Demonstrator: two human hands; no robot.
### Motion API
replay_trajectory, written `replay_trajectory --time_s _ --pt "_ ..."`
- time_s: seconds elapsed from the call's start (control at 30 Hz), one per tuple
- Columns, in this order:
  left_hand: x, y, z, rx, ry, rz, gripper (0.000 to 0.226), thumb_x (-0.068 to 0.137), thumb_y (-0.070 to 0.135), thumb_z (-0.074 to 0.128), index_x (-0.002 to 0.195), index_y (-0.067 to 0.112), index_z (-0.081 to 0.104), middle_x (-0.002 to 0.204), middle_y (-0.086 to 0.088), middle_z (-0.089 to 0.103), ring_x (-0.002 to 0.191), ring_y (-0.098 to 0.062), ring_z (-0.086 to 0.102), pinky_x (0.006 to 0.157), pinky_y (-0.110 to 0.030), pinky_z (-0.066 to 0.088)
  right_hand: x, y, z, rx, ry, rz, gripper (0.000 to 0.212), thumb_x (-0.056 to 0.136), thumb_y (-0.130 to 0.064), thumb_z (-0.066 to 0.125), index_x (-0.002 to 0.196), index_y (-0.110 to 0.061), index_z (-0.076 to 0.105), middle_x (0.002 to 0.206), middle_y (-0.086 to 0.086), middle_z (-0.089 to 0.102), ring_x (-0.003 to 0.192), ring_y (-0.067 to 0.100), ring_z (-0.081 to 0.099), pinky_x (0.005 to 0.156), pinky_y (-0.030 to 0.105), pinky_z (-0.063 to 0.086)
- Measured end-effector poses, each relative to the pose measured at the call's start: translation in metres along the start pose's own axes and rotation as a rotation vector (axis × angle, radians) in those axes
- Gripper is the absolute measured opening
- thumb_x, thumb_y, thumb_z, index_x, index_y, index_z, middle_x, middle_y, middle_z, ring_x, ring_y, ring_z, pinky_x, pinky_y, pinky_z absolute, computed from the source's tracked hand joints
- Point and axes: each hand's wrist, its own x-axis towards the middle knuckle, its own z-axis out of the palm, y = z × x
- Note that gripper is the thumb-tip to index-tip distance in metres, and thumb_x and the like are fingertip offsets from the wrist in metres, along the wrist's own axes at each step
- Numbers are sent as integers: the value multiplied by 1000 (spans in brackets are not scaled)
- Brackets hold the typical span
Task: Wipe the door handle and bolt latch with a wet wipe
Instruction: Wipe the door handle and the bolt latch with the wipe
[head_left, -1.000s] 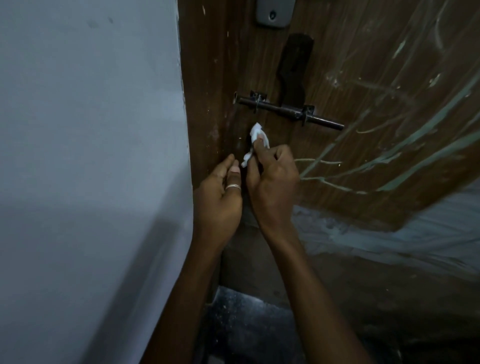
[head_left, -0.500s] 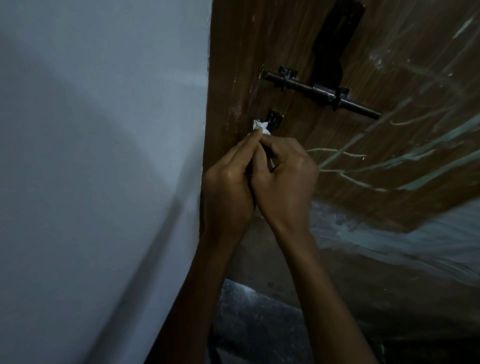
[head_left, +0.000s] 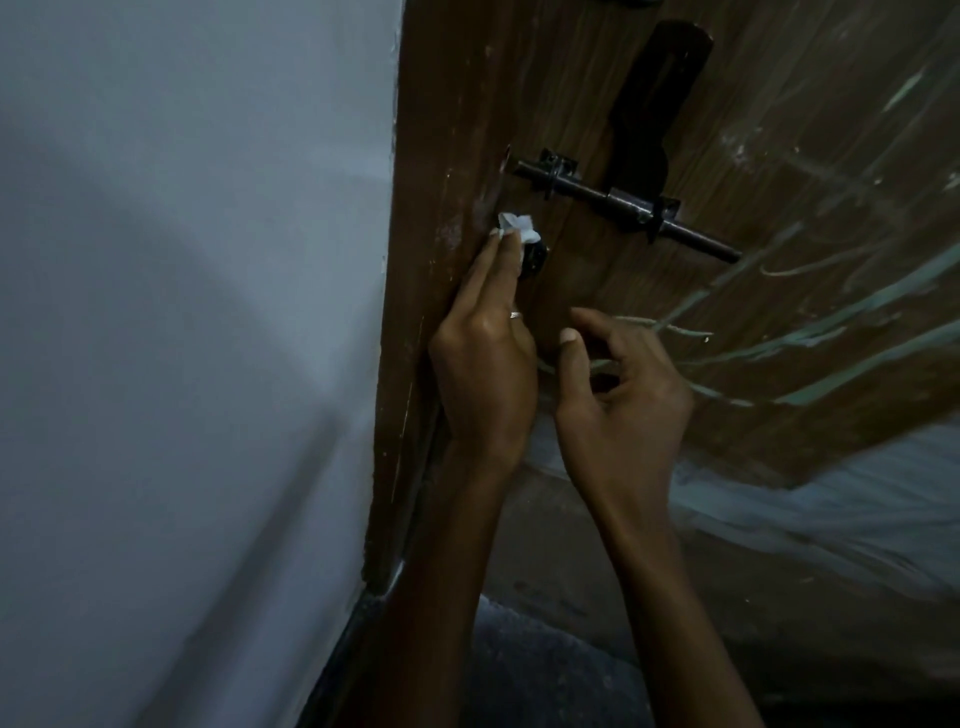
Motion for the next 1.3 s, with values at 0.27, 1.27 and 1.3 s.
replay_trajectory --time_s 0.27,1.27,1.3 --pt "-16 -15 3 246 -95 127 34 97 10 50 127 3 64 127 -16 65 114 -23 65 92 -27 55 -11 9 -5 19 -13 80 24 96 -18 65 119 -11 70 108 -6 66 95 -3 62 77 17 53" --pt "1 33 -28 394 -28 128 26 97 9 59 120 7 70 108 -10 71 88 -20 71 73 -17 49 -19 14 -21 27 -41 119 23 97 -22 64 119 -18 68 101 -11 63 95 1 63 77 18 53" --pt "5 36 -26 405 -31 134 25 96 10 60 119 8 70 107 -9 71 87 -18 70 72 -15 44 -17 13 -22 27 -37 115 23 97 -22 63 118 -18 68 101 -11 63 95 1 63 77 18 53"
